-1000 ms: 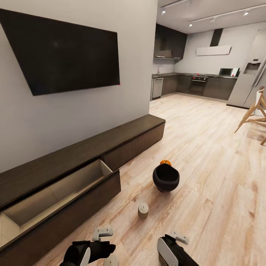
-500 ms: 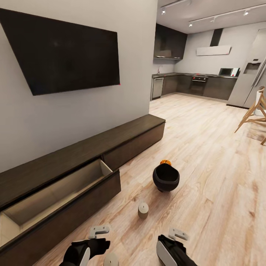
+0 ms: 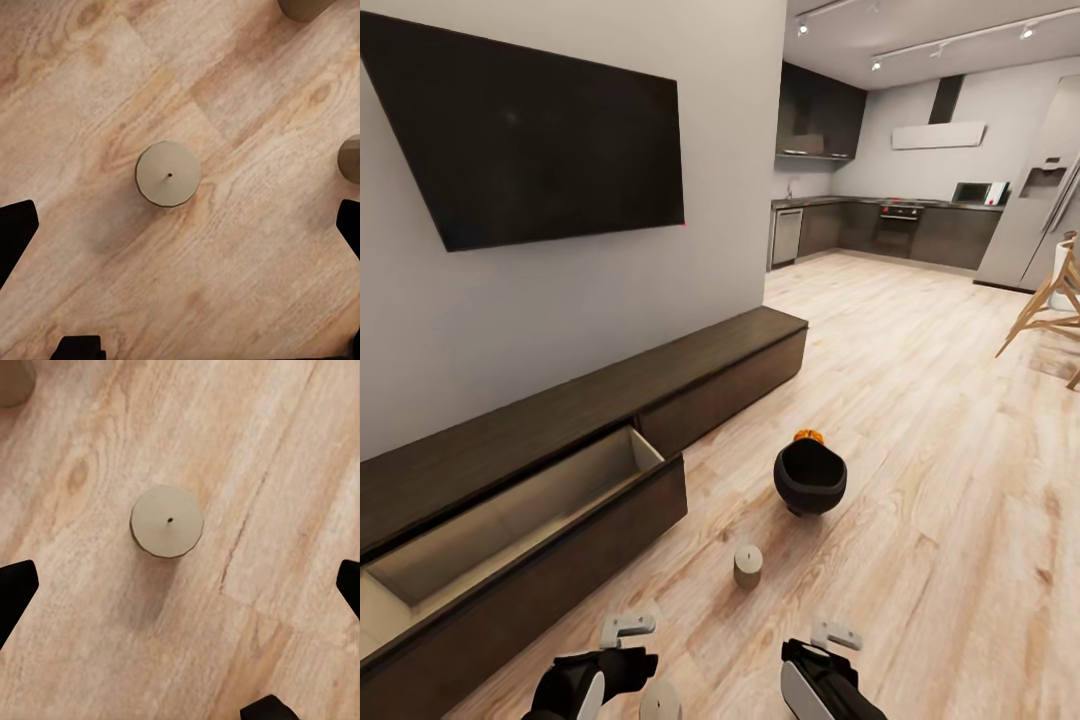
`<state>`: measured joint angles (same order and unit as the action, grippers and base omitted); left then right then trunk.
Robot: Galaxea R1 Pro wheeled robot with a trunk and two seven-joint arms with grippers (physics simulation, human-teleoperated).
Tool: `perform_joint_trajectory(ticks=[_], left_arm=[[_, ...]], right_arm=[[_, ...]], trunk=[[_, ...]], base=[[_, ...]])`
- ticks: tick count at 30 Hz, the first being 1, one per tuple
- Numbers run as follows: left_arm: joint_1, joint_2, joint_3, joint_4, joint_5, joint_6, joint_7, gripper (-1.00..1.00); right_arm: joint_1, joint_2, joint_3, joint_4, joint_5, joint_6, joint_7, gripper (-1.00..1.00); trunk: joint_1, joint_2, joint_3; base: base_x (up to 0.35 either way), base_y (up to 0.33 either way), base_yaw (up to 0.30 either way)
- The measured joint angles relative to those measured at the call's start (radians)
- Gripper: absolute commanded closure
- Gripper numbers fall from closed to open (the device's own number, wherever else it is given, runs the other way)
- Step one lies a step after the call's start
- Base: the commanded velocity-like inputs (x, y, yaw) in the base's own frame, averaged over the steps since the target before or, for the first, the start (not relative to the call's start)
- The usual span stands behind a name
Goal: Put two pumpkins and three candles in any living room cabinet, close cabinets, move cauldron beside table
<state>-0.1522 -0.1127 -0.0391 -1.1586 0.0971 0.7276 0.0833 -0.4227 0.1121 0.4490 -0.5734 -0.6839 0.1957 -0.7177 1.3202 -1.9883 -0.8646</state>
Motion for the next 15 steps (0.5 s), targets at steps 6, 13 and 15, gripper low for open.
perform_joint_trajectory(ticks=[6, 13, 15], left_arm=[[-0.001, 0.0, 0.0, 0.011, 0.001, -0.001, 0.0, -1.0], [-0.001, 0.0, 0.0, 0.012, 0.0, -0.002, 0.0, -1.0], [-0.001, 0.0, 0.0, 0.012, 0.0, -0.002, 0.0, -1.0]], right_arm=[[0.0, -0.001, 0.0, 0.004, -0.002, -0.023, 0.001, -1.0], [0.0, -0.001, 0.0, 0.014, -0.003, -0.034, 0.001, -1.0], [0.0, -0.001, 0.0, 0.02, -0.001, -0.035, 0.001, -1.0]], trunk=[[0.023, -0.042, -0.019], [0.05, -0.091, -0.041], [0.058, -0.105, -0.047]], base=[[0.0, 0.0, 0.0], [0.0, 0.0, 0.0], [0.0, 0.0, 0.0]])
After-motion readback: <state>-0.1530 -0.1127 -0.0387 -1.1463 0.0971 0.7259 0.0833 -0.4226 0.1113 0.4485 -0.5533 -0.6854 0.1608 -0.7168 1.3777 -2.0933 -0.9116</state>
